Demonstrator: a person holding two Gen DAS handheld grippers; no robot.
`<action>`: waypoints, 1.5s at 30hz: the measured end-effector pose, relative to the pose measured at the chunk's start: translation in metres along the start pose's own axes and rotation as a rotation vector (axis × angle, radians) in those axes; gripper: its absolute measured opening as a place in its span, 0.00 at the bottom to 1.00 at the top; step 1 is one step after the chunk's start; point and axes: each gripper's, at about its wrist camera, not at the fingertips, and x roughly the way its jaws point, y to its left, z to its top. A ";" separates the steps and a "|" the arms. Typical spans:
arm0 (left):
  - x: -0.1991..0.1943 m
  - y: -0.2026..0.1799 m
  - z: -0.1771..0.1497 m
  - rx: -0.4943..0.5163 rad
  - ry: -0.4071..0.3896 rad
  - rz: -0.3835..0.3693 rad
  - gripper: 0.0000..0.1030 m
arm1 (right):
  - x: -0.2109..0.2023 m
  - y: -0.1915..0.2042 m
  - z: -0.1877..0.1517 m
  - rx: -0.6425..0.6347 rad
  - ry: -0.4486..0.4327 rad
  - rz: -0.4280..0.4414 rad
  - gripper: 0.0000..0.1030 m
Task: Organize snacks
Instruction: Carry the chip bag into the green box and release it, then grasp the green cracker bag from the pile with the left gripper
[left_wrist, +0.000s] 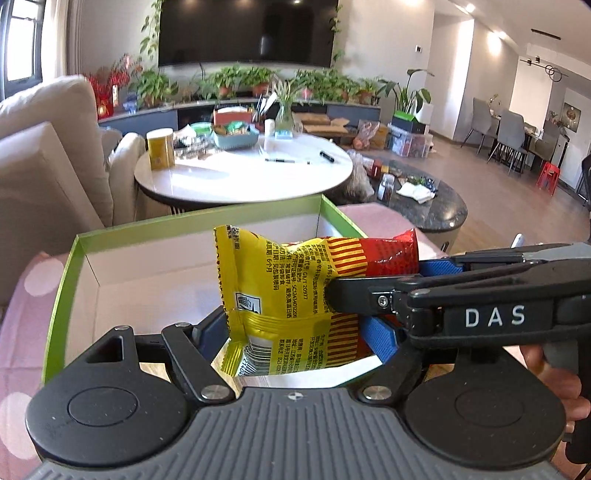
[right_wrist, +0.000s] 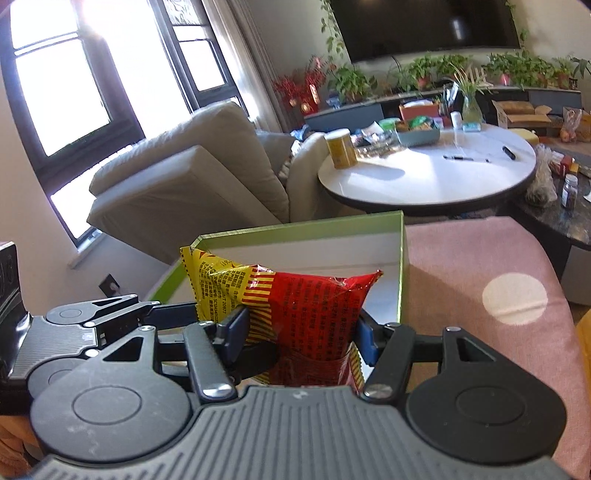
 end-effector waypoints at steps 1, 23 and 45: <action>0.001 0.000 -0.001 -0.001 0.006 -0.001 0.72 | 0.001 0.001 -0.001 -0.008 0.006 -0.007 0.83; -0.020 0.005 -0.006 -0.004 0.002 0.033 0.79 | -0.027 0.011 -0.005 -0.002 -0.044 -0.100 0.83; -0.116 0.048 -0.067 -0.050 -0.091 0.148 0.82 | -0.047 0.062 -0.039 -0.103 -0.026 0.002 0.83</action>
